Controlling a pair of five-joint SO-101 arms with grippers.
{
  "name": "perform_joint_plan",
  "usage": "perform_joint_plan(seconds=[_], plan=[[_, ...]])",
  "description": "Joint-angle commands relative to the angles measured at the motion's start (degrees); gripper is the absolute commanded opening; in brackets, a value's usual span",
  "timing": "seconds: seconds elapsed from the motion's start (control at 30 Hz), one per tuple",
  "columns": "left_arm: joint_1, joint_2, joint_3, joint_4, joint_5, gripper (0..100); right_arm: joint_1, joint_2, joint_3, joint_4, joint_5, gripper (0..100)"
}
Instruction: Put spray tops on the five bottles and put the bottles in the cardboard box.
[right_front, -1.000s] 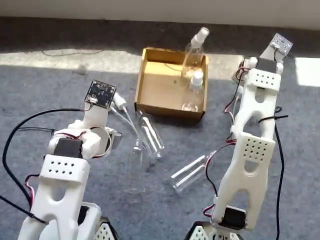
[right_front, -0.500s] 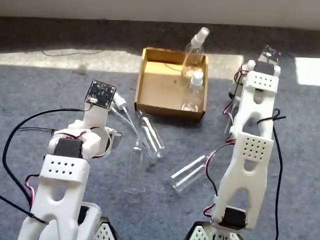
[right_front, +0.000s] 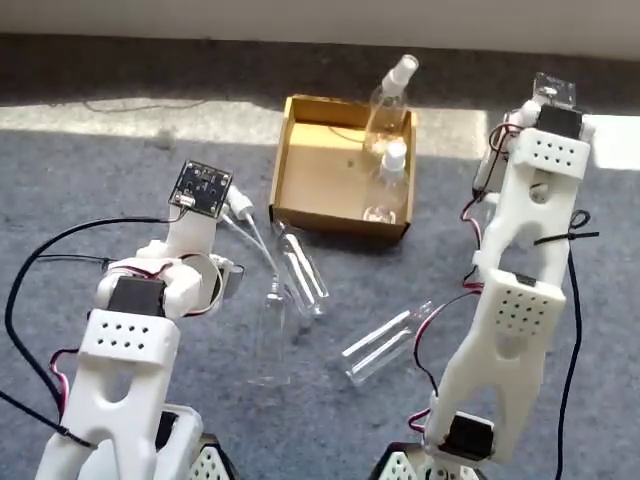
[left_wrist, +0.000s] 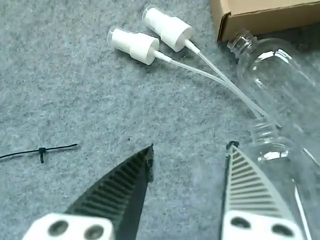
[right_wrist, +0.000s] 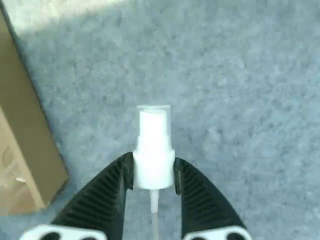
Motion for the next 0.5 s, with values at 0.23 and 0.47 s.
perform_joint_plan(seconds=[0.23,0.47], plan=[[0.8,-1.5,-0.2,-1.0,-0.3,21,0.4,-20.0,36.7,-10.8,6.2,0.5],[0.8,-1.5,-0.2,-1.0,-0.3,21,0.4,-26.9,49.5,-21.8,-4.1,4.6]])
